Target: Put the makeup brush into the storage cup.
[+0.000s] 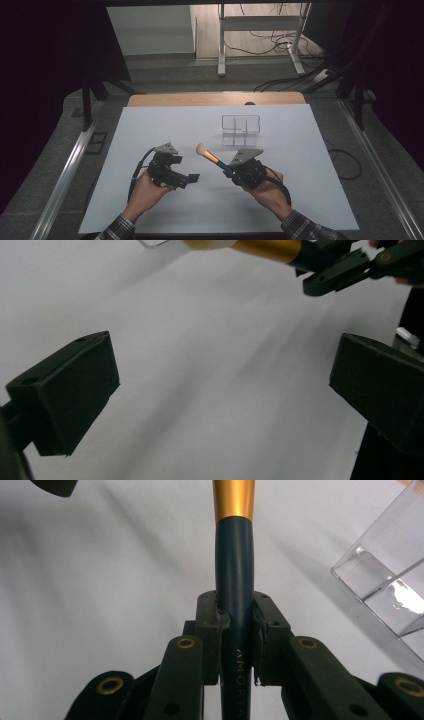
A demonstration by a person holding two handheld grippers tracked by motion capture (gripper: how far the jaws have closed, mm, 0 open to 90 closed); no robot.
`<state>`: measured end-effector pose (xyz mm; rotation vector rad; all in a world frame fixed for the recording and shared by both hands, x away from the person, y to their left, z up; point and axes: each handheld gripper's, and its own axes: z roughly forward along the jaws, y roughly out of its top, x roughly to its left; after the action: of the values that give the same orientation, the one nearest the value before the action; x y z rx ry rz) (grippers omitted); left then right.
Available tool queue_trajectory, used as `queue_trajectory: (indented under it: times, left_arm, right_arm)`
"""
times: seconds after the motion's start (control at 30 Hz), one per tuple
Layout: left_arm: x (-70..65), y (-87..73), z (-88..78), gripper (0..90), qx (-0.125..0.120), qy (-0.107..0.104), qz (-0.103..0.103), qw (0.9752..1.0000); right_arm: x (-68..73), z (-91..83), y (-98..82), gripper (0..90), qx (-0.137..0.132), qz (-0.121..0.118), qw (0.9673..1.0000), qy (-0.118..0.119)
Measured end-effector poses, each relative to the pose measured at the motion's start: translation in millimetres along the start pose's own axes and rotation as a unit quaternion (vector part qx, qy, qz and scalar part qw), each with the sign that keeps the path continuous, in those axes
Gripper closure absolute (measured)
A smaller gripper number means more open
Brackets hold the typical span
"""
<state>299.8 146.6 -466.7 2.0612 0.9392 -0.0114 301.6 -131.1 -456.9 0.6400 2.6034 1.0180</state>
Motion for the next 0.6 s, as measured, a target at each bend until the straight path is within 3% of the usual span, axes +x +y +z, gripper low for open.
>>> queue_trajectory:
  times: [0.6]
  left_arm:
    - [-8.2,21.1,26.8,4.3,-0.009,-0.06,0.005,0.9981]
  right_arm:
    - [9.3,-4.8,1.5,76.2,-0.038,0.004,0.9993,0.003]
